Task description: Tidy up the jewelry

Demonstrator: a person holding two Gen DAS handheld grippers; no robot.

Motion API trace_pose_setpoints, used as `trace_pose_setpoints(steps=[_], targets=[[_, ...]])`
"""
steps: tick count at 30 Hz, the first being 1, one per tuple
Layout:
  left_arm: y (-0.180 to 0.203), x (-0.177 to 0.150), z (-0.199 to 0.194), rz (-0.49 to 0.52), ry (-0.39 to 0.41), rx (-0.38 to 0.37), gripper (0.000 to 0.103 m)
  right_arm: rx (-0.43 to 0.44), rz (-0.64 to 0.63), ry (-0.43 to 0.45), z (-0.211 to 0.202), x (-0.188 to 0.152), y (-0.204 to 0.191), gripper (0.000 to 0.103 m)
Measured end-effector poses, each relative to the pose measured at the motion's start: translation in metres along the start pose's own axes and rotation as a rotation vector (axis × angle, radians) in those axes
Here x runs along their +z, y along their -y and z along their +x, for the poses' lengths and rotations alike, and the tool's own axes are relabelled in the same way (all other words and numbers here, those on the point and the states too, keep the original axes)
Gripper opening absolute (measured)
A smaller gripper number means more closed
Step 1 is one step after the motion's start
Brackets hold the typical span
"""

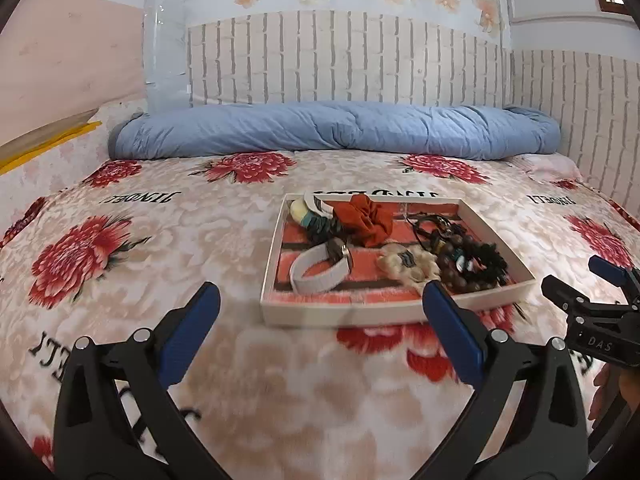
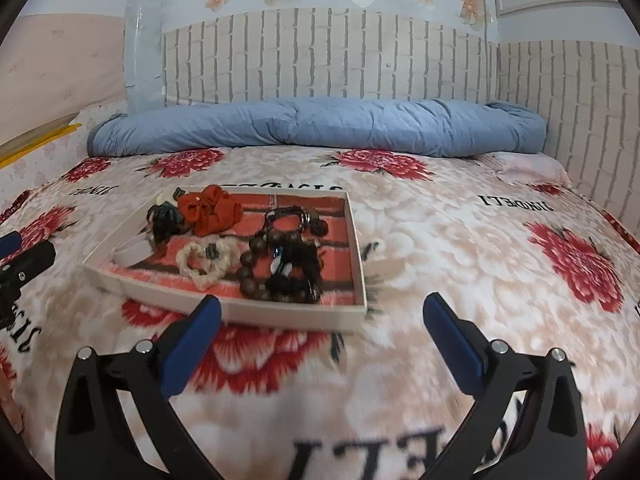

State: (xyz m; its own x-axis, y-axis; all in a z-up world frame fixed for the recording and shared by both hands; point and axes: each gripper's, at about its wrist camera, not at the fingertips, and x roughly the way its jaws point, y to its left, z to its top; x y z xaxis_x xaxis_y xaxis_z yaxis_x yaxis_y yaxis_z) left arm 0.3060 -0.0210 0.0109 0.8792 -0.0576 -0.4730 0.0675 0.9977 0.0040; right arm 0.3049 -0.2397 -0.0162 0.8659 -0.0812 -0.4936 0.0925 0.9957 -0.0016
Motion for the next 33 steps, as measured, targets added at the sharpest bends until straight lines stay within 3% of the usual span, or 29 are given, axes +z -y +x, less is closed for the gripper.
trace_pose_setpoints(steps=[12,18,24,33], targets=[[-0.001,-0.049,-0.07,-0.028,0.029,-0.023,0.098,0.015,0.003,0.04,-0.074,-0.05,-0.004,0.099],[0.001,-0.07,-0.097,-0.038,0.074,-0.009,0.098,0.022,0.0,0.126,-0.113,-0.066,-0.009,0.099],[0.005,-0.081,-0.114,-0.005,0.156,0.018,0.098,0.036,0.019,0.16,-0.122,-0.079,-0.005,0.099],[0.011,-0.089,-0.116,0.026,0.174,0.044,0.098,0.054,0.048,0.185,-0.124,-0.084,-0.001,0.099]])
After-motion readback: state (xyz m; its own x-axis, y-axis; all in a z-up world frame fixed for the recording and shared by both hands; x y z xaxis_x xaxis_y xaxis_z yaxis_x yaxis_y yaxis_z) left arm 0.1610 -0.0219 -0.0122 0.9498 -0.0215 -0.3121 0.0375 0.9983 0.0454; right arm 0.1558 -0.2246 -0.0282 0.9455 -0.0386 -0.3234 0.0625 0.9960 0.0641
